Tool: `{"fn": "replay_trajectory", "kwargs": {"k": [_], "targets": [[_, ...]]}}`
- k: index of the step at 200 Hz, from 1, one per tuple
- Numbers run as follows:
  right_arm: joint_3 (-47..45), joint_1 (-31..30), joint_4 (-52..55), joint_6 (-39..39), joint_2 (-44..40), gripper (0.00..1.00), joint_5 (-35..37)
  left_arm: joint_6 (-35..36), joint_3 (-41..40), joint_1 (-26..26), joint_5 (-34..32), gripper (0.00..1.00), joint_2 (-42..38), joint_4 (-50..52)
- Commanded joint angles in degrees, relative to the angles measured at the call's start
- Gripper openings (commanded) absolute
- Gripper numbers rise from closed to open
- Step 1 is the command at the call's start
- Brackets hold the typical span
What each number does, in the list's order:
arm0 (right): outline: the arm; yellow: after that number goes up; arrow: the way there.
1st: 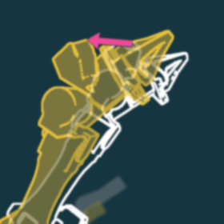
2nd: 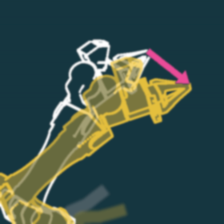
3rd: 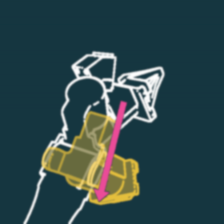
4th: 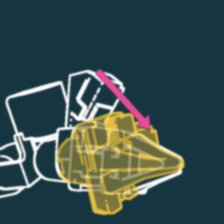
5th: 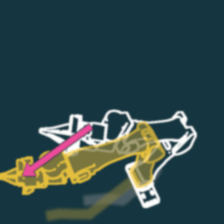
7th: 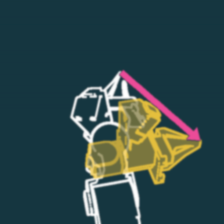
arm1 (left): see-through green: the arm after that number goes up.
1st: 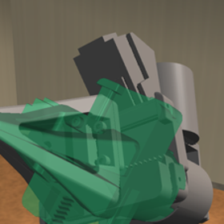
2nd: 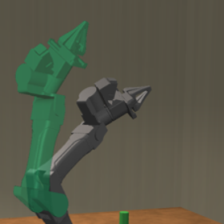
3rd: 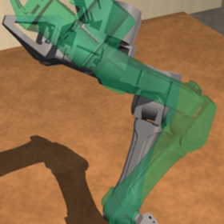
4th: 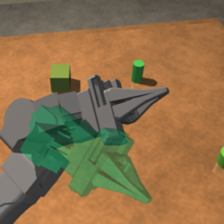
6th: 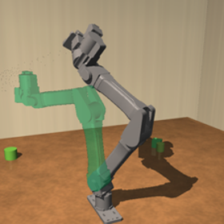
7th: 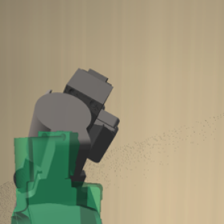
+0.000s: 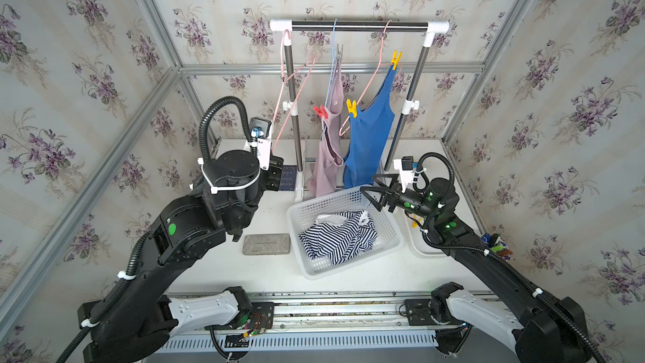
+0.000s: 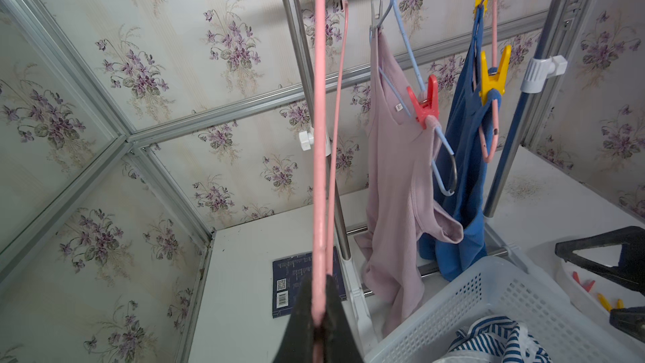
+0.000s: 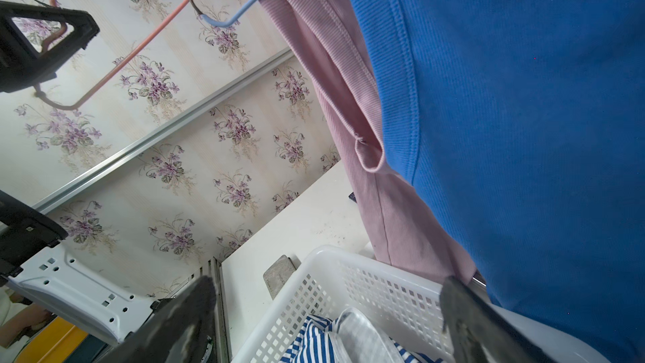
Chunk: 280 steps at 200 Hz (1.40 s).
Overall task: Remove the clothespins securing tank tops to the hanger
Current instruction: Place the hanger on the clothesline.
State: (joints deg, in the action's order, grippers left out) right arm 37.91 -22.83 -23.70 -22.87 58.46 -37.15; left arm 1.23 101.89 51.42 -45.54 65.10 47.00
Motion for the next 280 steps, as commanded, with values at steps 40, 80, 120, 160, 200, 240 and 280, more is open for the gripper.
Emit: {"fn": "replay_trajectory", "kwargs": {"k": [40,80,120,160,200,240,280], "targets": [[-0.44,-0.01,-0.03,1.08,1.19,1.0,1.35,2.74,11.26,-1.38,0.15,0.0,10.26,3.95],[-1.08,-0.01,0.44,1.38,1.18,1.0,2.0,1.75,17.69,-6.82,5.72,0.0,15.14,5.91],[-1.55,0.02,-0.25,1.36,2.0,1.0,2.58,1.66,25.12,-12.38,11.61,0.0,20.54,6.78],[-2.49,0.03,-1.54,0.46,2.29,1.0,2.58,0.72,25.23,-13.01,13.16,0.0,21.42,7.82],[-2.31,-0.02,-1.23,0.97,3.59,1.0,2.94,0.51,22.19,-13.16,11.52,0.0,19.06,6.83],[-1.49,-0.02,-1.95,1.01,4.95,1.0,3.2,0.87,21.86,-14.51,13.36,0.0,19.85,6.71],[-1.64,-0.02,-2.76,0.29,5.53,1.0,3.24,0.58,29.34,-16.73,16.53,0.0,26.12,7.64]]}}
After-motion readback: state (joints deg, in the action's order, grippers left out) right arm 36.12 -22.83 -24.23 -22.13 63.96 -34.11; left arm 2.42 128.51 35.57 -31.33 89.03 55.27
